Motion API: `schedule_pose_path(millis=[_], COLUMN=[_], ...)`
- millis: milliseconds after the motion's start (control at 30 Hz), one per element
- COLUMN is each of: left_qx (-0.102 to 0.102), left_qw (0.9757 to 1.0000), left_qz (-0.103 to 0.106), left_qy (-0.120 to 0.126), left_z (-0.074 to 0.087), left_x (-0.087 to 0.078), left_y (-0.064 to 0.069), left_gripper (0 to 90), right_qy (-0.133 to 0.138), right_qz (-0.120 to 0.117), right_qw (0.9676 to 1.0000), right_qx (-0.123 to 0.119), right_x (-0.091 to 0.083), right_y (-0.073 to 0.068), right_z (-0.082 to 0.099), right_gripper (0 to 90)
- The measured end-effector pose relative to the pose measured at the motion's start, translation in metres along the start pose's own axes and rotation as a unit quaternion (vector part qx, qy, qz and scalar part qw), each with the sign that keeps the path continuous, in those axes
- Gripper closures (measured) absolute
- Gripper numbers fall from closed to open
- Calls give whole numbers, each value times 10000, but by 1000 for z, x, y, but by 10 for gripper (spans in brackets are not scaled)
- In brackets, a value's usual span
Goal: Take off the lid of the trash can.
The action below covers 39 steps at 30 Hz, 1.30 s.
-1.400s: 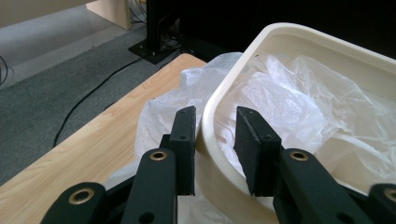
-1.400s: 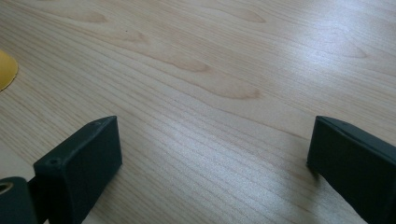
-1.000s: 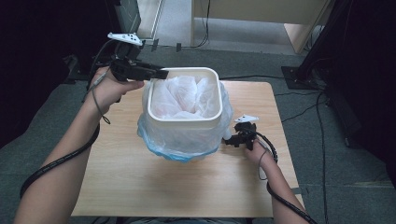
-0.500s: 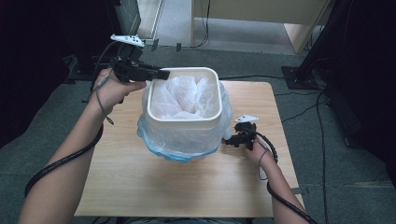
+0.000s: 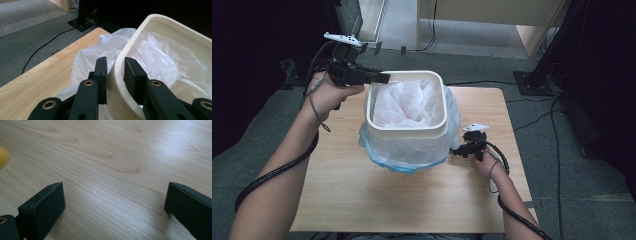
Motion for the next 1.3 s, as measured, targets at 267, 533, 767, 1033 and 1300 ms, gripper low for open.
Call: schedule_pose_path(millis=[267, 533, 767, 1033, 1300], left_qx=[-64, -144, -137, -165, -214], left_qw=[10000, 9999, 9998, 9998, 9997], left_qz=[-18, 38, -73, -90, -36], left_qy=[47, 82, 87, 92, 131], left_z=[4, 9, 15, 21, 26], left_x=[-13, -19, -34, -44, -50], left_y=[-2, -4, -7, -9, -10], left_gripper=[726, 722, 722, 722, 721], right_qy=[1, -1, 8, 0, -1], right_qz=[1, -1, 6, 0, -1], right_qw=[10000, 10000, 10000, 10000, 10000], right_qx=[2, 3, -9, 3, 5], right_x=[0, 0, 0, 0, 0], right_y=[0, 0, 0, 0, 0], right_z=[0, 0, 0, 0, 0], right_gripper=[29, 29, 29, 29, 29])
Point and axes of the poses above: each handheld gripper's, and its own axes: x roughly forward along the jaws, z roughly out of its underside, y roughly to its right, the point moved 5 cm from there along x, roughly forward along the jaws, and after that the axes turned 13 degrees about x, right-handed, at the moved point
